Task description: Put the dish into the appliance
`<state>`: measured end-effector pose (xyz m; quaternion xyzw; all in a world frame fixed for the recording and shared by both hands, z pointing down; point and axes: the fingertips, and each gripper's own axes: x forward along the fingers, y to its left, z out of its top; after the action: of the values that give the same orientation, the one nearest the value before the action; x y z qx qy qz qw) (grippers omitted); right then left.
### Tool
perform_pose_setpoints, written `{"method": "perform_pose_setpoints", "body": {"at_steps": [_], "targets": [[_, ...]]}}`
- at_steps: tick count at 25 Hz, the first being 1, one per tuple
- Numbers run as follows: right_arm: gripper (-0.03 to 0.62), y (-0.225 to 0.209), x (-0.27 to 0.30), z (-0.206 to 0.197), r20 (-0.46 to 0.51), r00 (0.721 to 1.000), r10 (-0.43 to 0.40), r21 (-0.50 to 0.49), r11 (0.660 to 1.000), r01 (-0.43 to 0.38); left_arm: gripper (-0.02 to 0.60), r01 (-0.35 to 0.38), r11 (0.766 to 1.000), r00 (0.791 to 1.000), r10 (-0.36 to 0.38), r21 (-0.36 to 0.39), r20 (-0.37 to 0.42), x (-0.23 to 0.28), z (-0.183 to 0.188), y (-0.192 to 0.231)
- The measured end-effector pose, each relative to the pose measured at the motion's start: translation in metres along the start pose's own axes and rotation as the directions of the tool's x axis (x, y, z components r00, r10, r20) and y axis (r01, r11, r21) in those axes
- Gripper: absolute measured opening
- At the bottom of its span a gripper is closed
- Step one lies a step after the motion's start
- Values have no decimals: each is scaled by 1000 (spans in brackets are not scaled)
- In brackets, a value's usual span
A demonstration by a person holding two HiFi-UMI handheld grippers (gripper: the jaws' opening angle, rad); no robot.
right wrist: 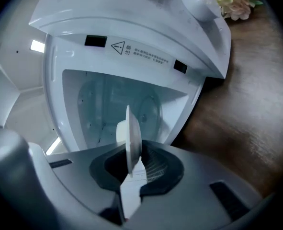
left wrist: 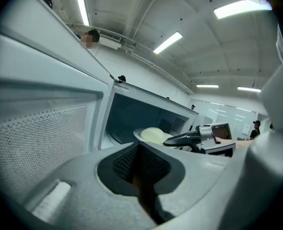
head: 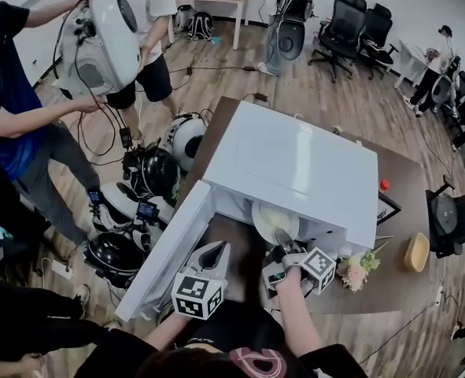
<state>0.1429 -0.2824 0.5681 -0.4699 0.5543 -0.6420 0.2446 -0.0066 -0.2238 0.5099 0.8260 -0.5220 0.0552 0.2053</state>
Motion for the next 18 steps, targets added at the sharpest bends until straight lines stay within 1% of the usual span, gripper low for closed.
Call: {"method": "perform_pose_setpoints", "body": {"at_steps": [3, 7, 13, 18], "targets": [[48, -4, 7, -1, -4, 1000, -10, 17, 1000, 10, 9, -8, 1000, 1000, 8, -3, -1, 1, 0, 2], [48, -9, 13, 1, -6, 999, -38, -16, 999, 38, 9, -17, 1000, 1000, 17, -5, 2, 1, 1, 3], [49, -14, 20, 3, 2, 998, -70, 27, 997, 70, 9, -41, 999, 999, 41, -8, -16, 2, -3, 8], [51, -19, 21, 0, 3, 995, -95, 53, 994, 95, 9, -43, 999, 999, 43, -11, -17, -1, -2, 9]]}}
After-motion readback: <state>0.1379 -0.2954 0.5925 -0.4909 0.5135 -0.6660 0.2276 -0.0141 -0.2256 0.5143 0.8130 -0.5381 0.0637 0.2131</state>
